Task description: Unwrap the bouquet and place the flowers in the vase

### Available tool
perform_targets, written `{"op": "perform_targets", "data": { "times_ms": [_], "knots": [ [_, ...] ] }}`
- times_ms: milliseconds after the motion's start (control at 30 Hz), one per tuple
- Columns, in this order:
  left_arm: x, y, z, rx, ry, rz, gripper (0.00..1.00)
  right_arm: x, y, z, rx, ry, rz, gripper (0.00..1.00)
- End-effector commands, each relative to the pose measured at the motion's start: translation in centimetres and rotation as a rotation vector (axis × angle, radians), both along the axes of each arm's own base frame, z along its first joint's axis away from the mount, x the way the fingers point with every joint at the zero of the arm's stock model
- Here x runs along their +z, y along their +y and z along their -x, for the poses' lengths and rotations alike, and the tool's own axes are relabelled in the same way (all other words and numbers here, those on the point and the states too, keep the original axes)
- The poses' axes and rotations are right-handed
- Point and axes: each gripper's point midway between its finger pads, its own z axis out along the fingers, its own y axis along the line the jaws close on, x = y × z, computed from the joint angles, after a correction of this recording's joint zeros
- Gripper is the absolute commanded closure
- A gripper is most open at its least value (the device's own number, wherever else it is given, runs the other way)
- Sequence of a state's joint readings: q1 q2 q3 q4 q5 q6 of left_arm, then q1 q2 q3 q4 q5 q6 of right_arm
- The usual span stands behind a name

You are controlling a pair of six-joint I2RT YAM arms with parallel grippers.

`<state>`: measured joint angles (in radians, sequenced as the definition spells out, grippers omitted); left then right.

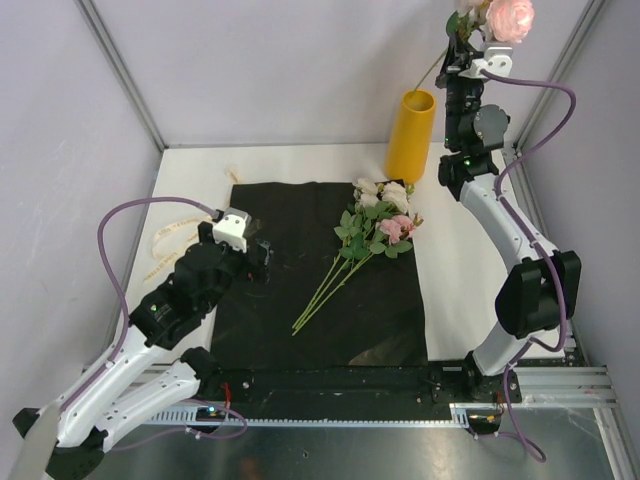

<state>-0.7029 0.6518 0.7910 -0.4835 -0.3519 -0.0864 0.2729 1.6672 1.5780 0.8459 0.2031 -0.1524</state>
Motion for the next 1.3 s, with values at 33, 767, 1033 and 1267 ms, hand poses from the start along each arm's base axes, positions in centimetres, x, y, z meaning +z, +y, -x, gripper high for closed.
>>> {"op": "perform_targets", "data": {
  "times_ms": [33,767,1033,1267],
  "knots": [
    [0.5,0.5,-0.2,0.021,-0.024,-0.013,0.00,-3.2,-0.9,-1.9,-0.084,0.092,0.029,1.00],
    [0.3,0.6,-0.5,0.034,-0.023,-0.030,0.00,-16.5,-0.7,-7.3,-0.044,0.585,-0.018,0.43],
    [0.3,0.9,-0.5,0.046,-0.028,-0.036,0.00,-16.1,0.2,-2.1,0.076,0.698,-0.142,0.23],
    [0.3,0.9,-0.5,0.045,-0.029,-0.035,0.00,-16.9,1.7,5.3,0.184,0.838,-0.348,0.25]
  ]
}}
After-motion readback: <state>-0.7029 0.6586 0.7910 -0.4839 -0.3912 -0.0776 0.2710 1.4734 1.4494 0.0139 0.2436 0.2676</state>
